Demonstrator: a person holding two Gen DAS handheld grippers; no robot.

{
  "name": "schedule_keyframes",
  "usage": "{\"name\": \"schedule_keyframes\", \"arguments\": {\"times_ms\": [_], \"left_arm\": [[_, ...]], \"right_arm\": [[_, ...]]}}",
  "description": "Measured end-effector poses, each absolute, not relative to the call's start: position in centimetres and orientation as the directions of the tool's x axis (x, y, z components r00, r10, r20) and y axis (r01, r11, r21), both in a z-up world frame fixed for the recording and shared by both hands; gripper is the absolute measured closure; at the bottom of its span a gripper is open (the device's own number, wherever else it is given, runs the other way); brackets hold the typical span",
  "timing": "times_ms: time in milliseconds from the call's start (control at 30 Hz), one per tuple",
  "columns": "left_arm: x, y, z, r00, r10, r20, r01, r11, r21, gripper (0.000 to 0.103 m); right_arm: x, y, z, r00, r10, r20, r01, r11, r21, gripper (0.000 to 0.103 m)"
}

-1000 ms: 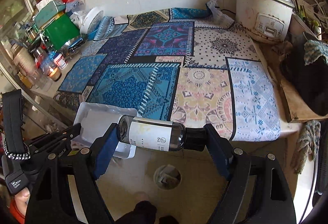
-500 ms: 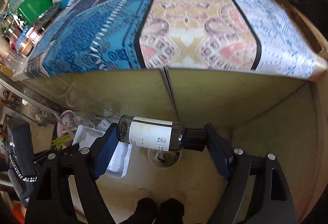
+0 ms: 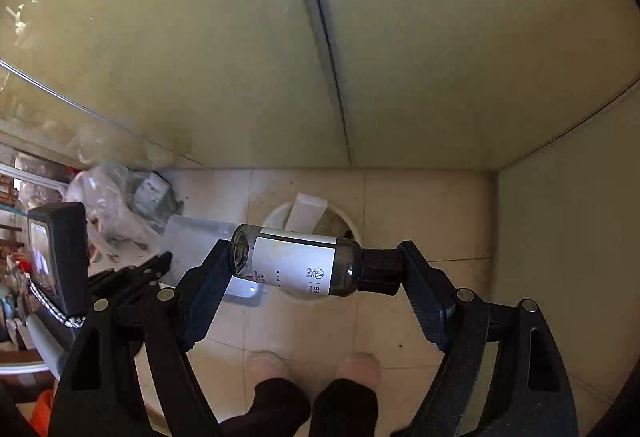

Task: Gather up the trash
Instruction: 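Carry the white plastic tray and dark bottle down over the trash bin, then open the left gripper over the bin while the right releases the bottle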

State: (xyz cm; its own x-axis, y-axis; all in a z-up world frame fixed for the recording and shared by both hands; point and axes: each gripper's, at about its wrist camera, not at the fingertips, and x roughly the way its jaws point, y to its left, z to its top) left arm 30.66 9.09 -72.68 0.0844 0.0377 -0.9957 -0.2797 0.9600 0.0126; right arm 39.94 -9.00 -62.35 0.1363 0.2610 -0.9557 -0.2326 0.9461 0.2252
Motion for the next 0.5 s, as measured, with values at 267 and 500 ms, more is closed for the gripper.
{"name": "schedule_keyframes", "arguments": {"times_ms": [267,500], "left_arm": [[30.1,7.5,-83.0,0.042,-0.005,-0.999,-0.240,0.971,-0.015,0.103],[30.1,6.8,-86.4,-0.001,-0.063,-0.998,-0.242,0.968,-0.061,0.103]], "right_arm": [[41.3,-7.1,-73.1,0.095,0.268,-0.959,-0.206,0.947,0.245,0.023],[41.6,-5.2,-76.9,0.034,0.236,-0.971,-0.247,0.944,0.221,0.023]]}}
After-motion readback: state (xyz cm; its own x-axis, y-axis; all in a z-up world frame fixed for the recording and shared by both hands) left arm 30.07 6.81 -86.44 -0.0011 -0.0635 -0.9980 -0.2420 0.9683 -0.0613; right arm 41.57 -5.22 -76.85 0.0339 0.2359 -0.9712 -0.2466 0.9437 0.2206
